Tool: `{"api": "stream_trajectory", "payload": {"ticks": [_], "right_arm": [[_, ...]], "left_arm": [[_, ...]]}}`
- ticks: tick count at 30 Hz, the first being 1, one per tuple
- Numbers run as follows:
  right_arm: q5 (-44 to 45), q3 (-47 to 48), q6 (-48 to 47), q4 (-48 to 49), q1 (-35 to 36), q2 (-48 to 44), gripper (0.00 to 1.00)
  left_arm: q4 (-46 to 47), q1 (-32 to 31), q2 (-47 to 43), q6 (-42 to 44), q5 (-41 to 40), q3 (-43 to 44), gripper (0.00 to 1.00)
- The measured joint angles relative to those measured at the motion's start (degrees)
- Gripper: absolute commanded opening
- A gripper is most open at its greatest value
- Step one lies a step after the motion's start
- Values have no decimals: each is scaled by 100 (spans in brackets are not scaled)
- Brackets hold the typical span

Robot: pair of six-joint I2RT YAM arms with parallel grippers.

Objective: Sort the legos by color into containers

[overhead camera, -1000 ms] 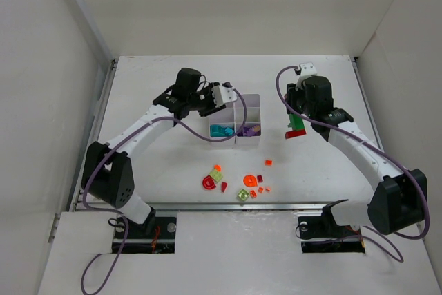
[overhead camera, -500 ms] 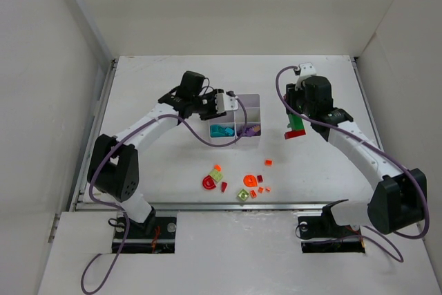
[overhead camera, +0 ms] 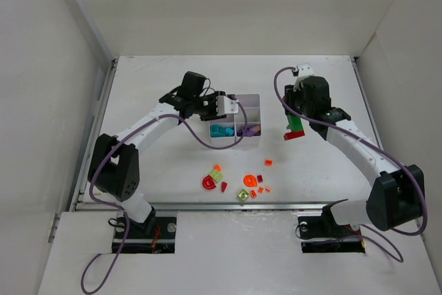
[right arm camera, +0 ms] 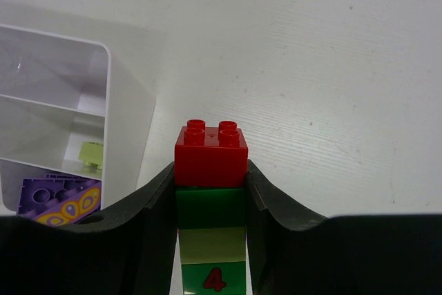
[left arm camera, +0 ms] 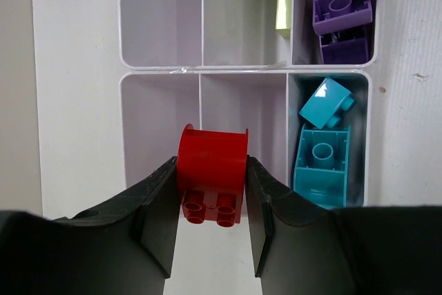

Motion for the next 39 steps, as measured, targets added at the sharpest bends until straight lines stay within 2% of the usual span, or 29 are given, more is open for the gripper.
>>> {"api": "stream_trajectory", "payload": {"ticks": [26,31,36,39], "right_arm": [[-20,7,0,-31,0,101,0],[-22,7,0,-31,0,101,0],[-22,7,0,-31,0,101,0],[-22,7,0,-31,0,101,0]], "left_arm": [[-111,-15,153,42,170,177,28],[-162,-15,184,116,157,223,47],[-463,-13,343,260,160,225,48],[-599,-13,367,365,173,225,56]]}}
